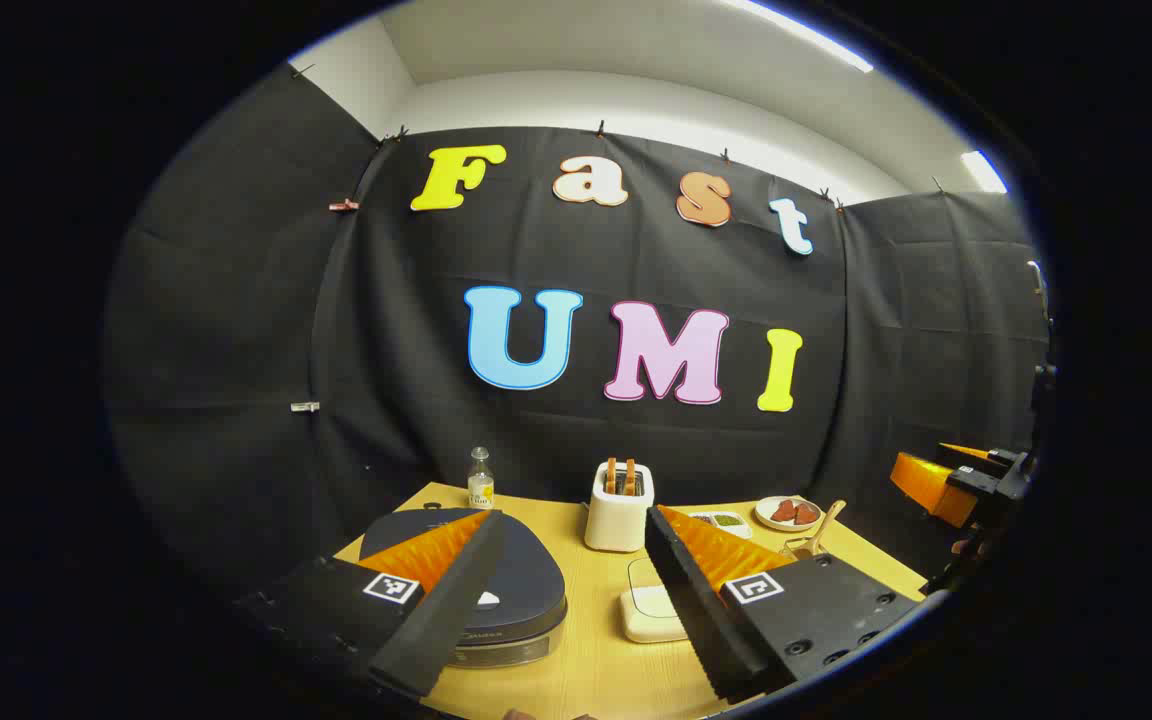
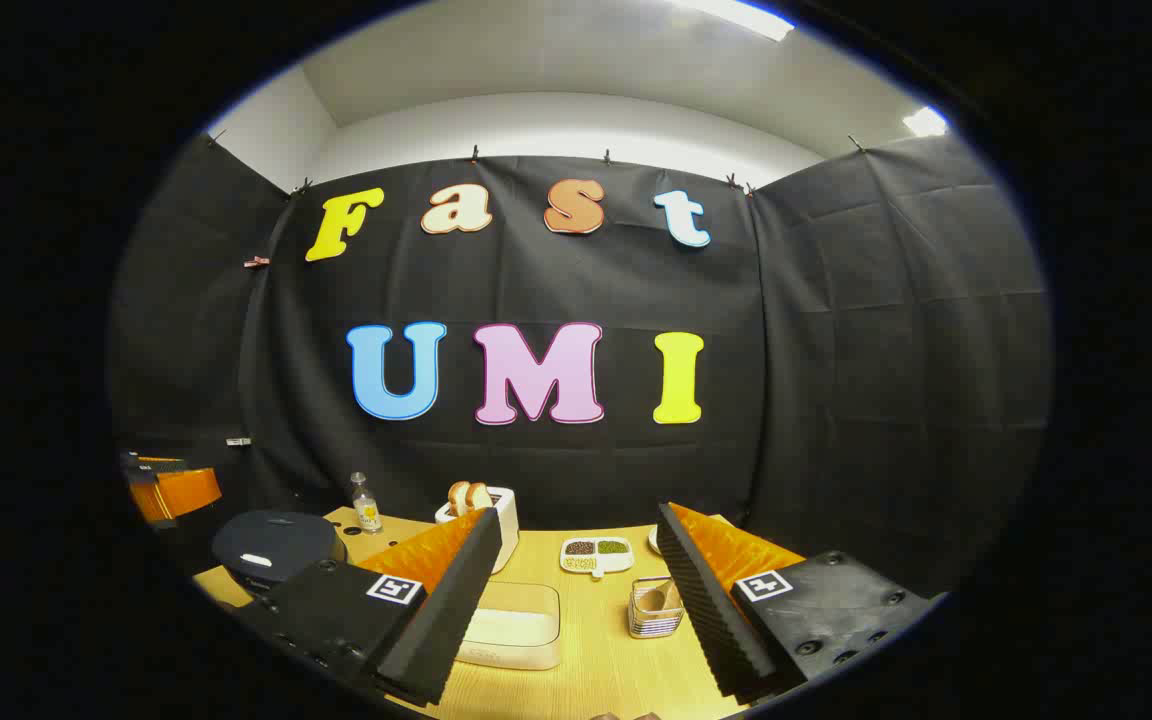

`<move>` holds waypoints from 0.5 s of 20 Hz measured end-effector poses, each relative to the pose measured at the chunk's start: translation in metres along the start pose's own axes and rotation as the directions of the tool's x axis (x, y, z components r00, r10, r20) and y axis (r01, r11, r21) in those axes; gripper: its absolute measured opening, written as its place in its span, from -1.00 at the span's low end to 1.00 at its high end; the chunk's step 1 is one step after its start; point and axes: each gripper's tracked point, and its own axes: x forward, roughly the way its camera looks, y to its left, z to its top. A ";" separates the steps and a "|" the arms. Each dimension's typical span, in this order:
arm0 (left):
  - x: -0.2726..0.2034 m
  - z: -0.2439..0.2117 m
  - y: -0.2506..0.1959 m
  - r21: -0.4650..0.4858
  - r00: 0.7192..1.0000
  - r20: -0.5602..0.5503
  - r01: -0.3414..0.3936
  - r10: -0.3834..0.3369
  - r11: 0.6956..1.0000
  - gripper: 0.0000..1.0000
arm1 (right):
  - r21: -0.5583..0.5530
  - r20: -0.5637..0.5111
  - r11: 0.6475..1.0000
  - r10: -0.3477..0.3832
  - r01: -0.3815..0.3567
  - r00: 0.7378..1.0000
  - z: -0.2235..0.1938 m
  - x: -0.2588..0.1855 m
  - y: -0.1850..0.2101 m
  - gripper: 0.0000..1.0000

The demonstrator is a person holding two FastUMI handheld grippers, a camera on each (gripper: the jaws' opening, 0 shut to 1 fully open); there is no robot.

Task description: Close the left gripper, press the button to open the rice cooker; take a wooden spoon from the chopstick holder with the right hand, scoop a spoonful of rice and pour it into the rice cooker, then put the wooden spoon back into the chopstick holder.

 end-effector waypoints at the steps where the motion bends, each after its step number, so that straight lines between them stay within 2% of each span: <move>1: 0.000 -0.002 0.001 -0.003 1.000 -0.003 -0.001 0.001 1.000 0.90 | 0.001 0.000 1.000 0.000 0.000 1.000 0.000 -0.001 0.001 0.95; 10: 0.009 -0.011 0.005 0.006 0.999 -0.018 0.028 -0.028 1.000 0.90 | 0.015 -0.010 0.999 -0.039 0.039 0.999 -0.005 -0.005 -0.007 0.95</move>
